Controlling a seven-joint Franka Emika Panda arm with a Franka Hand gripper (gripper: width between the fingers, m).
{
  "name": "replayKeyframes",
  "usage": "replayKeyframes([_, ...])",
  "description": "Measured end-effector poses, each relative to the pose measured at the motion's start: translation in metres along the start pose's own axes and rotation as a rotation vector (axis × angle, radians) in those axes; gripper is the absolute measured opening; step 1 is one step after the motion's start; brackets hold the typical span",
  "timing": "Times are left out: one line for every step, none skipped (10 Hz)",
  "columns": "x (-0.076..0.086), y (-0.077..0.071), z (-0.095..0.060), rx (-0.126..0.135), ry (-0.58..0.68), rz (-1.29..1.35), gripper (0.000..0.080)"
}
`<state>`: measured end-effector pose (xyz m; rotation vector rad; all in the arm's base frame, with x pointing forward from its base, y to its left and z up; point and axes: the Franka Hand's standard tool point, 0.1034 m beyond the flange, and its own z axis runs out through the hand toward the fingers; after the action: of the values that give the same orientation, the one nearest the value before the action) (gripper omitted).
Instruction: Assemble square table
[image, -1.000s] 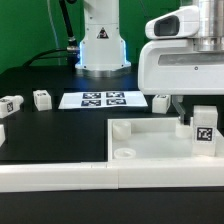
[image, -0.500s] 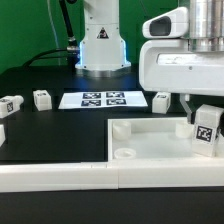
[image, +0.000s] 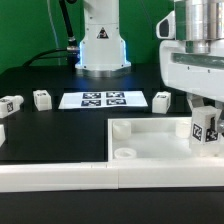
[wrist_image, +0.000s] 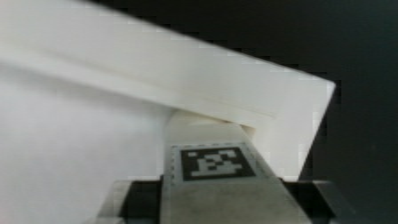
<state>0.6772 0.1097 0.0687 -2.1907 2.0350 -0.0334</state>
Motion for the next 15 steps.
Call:
replayKeyframes([0.001,-0.001,-0.001,0.002,-0.023,0.110,0.0297])
replayKeyframes([-0.001,-0.001,-0.001,0.004,-0.035,0.207,0.0297])
replayKeyframes([-0.002,-0.001,-0.001,0.003,-0.035,0.283,0.0297])
replayKeyframes([0.001,-0.001,-0.001,0.004,-0.037,0.304,0.0296])
replayKeyframes([0.003,-0.001,-0.001,0.004,-0.040,0.383,0.0296])
replayKeyframes([0.000,0.002,0.000,-0.017,-0.040,0.407,0.0296])
replayKeyframes([-0.003,0.004,0.000,-0.036,-0.042,0.413,0.0296])
replayKeyframes([-0.001,0.004,0.000,-0.033,-0.042,0.395,0.0296])
replayKeyframes([-0.003,0.004,0.001,-0.032,-0.038,0.335,0.0359])
replayKeyframes([-0.009,0.007,0.004,-0.031,-0.016,0.177,0.0359])
replayKeyframes([-0.014,0.009,0.004,-0.035,-0.004,0.006,0.0563])
replayKeyframes([-0.018,0.009,0.003,-0.036,0.005,-0.143,0.0622])
replayKeyframes([-0.024,0.012,0.002,-0.036,0.009,-0.189,0.0622])
replayKeyframes([-0.022,0.012,0.002,-0.038,0.009,-0.253,0.0645])
replayKeyframes([-0.021,0.012,0.002,-0.038,0.008,-0.325,0.0648])
